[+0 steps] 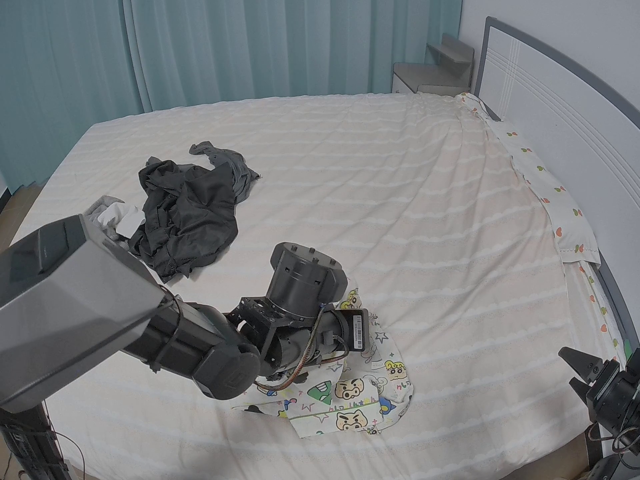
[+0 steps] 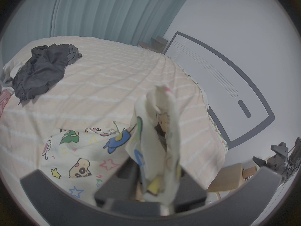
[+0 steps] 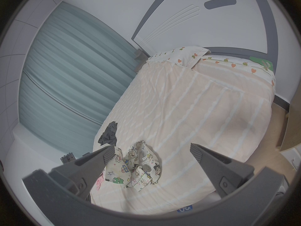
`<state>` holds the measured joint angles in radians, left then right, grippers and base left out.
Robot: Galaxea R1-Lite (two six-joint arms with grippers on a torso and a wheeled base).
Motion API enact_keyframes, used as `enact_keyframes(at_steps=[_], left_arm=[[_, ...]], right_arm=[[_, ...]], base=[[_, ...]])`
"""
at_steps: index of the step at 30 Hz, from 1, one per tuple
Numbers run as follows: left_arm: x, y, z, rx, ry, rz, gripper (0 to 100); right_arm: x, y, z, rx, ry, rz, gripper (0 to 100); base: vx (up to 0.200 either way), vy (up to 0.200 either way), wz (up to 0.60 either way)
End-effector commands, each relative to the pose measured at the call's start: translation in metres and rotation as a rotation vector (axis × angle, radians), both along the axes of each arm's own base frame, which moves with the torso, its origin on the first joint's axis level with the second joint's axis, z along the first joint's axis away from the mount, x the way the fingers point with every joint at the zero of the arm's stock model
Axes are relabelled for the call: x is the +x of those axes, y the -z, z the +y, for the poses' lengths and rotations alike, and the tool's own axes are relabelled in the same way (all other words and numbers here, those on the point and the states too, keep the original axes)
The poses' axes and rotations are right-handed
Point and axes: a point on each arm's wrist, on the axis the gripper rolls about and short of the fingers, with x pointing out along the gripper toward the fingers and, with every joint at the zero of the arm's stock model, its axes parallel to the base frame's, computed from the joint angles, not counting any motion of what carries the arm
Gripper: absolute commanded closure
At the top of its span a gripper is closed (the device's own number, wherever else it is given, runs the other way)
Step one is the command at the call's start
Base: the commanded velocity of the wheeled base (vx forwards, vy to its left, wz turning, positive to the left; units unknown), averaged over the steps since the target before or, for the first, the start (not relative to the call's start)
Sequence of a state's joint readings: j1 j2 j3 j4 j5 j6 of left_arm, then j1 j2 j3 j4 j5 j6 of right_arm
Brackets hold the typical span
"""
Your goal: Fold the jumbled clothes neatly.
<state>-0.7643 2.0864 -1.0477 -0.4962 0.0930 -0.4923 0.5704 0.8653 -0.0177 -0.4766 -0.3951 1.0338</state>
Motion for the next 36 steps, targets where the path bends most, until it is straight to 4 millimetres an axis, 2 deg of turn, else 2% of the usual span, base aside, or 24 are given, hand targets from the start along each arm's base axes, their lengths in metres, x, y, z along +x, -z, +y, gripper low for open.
enact_keyframes(at_steps=[1,7,10,12,15,16,17,20,21,22,23,24,25,27,28,30,32,33,34,36], left_arm=[[0.001,0.004,-0.002,-0.008,-0.001,-0.007,0],[0.003,0.004,-0.006,-0.046,-0.003,-0.057,0],[0.005,-0.004,-0.005,-0.079,-0.015,-0.097,0],[0.005,-0.017,0.006,-0.094,-0.046,-0.123,0],[-0.005,-0.033,0.043,-0.101,-0.1,-0.124,0],[-0.006,-0.033,0.046,-0.099,-0.102,-0.121,0],[-0.025,-0.033,0.078,-0.086,-0.11,-0.086,0],[-0.064,-0.024,0.129,-0.094,-0.102,-0.012,0],[-0.074,-0.022,0.142,-0.109,-0.102,0.008,0],[-0.074,-0.022,0.142,-0.109,-0.102,0.008,0],[-0.098,-0.014,0.173,-0.18,-0.134,0.072,0],[-0.105,-0.011,0.183,-0.212,-0.155,0.1,0],[-0.107,-0.01,0.186,-0.222,-0.165,0.11,0],[-0.117,0.001,0.209,-0.311,-0.253,0.204,0],[-0.117,0.002,0.21,-0.317,-0.256,0.207,0],[-0.122,0.012,0.225,-0.403,-0.276,0.293,0],[-0.129,0.02,0.228,-0.447,-0.244,0.366,0],[-0.129,0.02,0.228,-0.447,-0.244,0.366,0],[-0.133,0.026,0.228,-0.466,-0.195,0.425,0],[-0.133,0.03,0.228,-0.475,-0.179,0.461,0]], right_arm=[[-0.002,0.005,-0.001,-0.009,-0.001,0.015,0],[-0.002,0.005,-0.001,-0.009,-0.001,0.015,0],[-0.002,0.005,-0.001,-0.008,-0.004,0.015,0],[-0.002,0.005,0.0,0.0,-0.03,0.019,0],[-0.002,0.004,0.001,-0.006,-0.089,0.024,0],[-0.001,0.004,0.001,-0.008,-0.093,0.024,0],[0.001,0.004,0.004,-0.045,-0.152,0.033,0],[0.009,0.003,0.011,-0.126,-0.242,0.057,0],[0.012,0.003,0.013,-0.142,-0.26,0.066,0],[0.012,0.003,0.013,-0.142,-0.26,0.066,0],[0.023,0.0,0.021,-0.16,-0.313,0.095,0],[0.029,-0.002,0.025,-0.159,-0.335,0.107,0],[0.031,-0.003,0.027,-0.158,-0.342,0.112,0],[0.05,-0.005,0.04,-0.152,-0.395,0.16,0],[0.051,-0.005,0.041,-0.152,-0.398,0.163,0],[0.075,0.003,0.058,-0.164,-0.441,0.23,0],[0.093,0.008,0.07,-0.169,-0.448,0.238,0],[0.093,0.008,0.07,-0.169,-0.448,0.238,0],[0.11,0.013,0.081,-0.161,-0.457,0.233,0],[0.122,0.02,0.09,-0.144,-0.49,0.235,0]], base=[[0.0,0.0,0.0],[0.0,0.0,0.0],[0.0,0.0,0.0],[0.0,0.0,0.0],[0.0,0.0,0.0],[0.0,0.0,0.0],[0.0,0.0,0.0],[0.0,0.0,0.0],[0.0,0.0,0.0],[0.0,0.0,0.0],[0.0,0.0,0.0],[0.0,0.0,0.0],[0.0,0.0,0.0],[0.0,0.0,0.0],[0.0,0.0,0.0],[0.0,0.0,0.0],[0.0,0.0,0.0],[0.0,0.0,0.0],[0.0,0.0,0.0],[0.0,0.0,0.0]])
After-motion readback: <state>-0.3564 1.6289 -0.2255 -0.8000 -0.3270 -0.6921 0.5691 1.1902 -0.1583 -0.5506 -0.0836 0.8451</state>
